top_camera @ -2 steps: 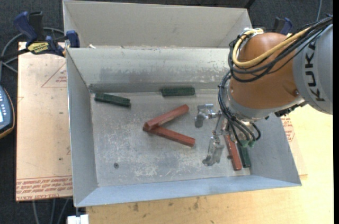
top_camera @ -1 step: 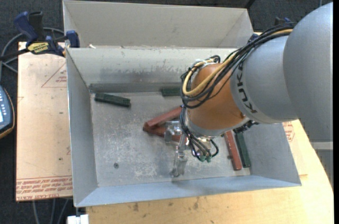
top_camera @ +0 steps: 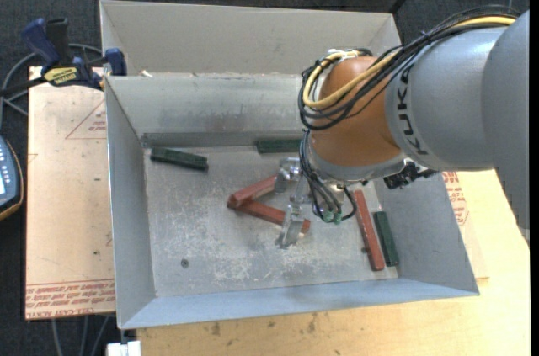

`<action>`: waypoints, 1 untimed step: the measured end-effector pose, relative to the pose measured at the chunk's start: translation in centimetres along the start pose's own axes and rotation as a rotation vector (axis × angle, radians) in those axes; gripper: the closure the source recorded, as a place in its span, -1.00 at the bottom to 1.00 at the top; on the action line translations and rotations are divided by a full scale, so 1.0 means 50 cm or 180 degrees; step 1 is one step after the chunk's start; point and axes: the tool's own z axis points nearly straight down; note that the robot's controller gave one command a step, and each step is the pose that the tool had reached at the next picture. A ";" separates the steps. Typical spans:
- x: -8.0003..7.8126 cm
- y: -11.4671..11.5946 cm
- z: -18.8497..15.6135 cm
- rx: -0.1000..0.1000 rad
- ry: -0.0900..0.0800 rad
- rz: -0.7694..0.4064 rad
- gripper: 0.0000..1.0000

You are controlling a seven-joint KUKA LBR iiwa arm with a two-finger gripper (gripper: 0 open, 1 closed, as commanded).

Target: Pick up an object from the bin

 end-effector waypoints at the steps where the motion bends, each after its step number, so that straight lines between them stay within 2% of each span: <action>1: -0.121 -0.050 0.144 0.0000 -0.0010 -0.0207 -1.00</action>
Offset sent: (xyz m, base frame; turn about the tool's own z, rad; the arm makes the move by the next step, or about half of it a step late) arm 0.0528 -0.0328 -0.0703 -0.0686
